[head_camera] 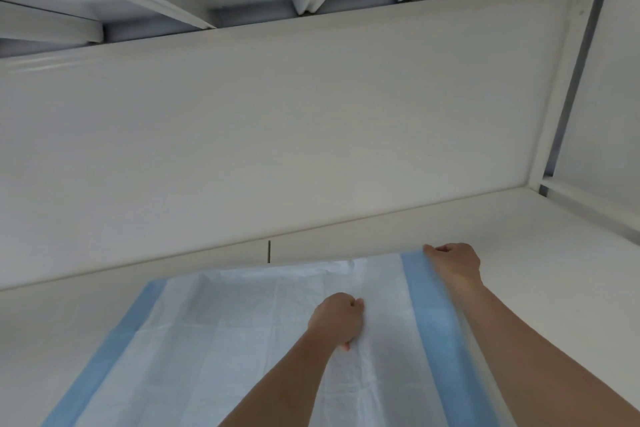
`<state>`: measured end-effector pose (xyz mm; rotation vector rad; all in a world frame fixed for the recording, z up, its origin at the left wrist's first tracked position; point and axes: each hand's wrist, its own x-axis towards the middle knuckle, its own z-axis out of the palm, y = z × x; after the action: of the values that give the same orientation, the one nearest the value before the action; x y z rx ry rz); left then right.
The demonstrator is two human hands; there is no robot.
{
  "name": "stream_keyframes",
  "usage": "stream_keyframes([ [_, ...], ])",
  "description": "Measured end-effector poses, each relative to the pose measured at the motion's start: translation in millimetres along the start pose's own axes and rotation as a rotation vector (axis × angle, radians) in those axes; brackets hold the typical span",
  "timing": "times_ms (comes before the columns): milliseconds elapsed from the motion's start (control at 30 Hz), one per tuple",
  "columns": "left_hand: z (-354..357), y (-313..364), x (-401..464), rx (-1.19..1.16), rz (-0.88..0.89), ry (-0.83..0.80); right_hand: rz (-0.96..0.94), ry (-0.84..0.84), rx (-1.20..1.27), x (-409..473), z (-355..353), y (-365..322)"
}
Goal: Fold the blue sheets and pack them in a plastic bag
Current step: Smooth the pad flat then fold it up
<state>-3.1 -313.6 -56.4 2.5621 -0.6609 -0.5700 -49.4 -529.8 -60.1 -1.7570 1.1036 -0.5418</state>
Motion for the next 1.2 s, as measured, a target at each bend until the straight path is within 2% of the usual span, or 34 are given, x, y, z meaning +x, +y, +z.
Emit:
stream_keyframes([
  [167, 1, 0, 1, 0.013, -0.007, 0.01, 0.063, 0.004, 0.167, 2, -4, -1],
  [367, 1, 2, -2, 0.039, 0.006, 0.014, 0.023, 0.002, 0.104, 6, 1, -1],
  [500, 1, 2, -3, 0.045, 0.007, 0.029, -0.001, -0.067, 0.093, 5, 4, -8],
  [600, 1, 3, -3, 0.044, 0.001, 0.033, 0.006, -0.214, 0.012, 8, 5, -8],
  [667, 0, 3, -3, 0.043, -0.004, 0.029, 0.028, -0.252, 0.013, 9, 3, -9],
  [867, -1, 3, -4, 0.025, -0.011, 0.025, 0.14, -0.12, 0.158, 17, -4, -7],
  [1133, -2, 4, -6, 0.028, -0.003, 0.028, 0.184, -0.047, 0.271, 18, -6, 5],
  [1200, -2, 4, -6, 0.039, 0.0, 0.04, 0.17, -0.075, 0.278, 17, -7, 3],
])
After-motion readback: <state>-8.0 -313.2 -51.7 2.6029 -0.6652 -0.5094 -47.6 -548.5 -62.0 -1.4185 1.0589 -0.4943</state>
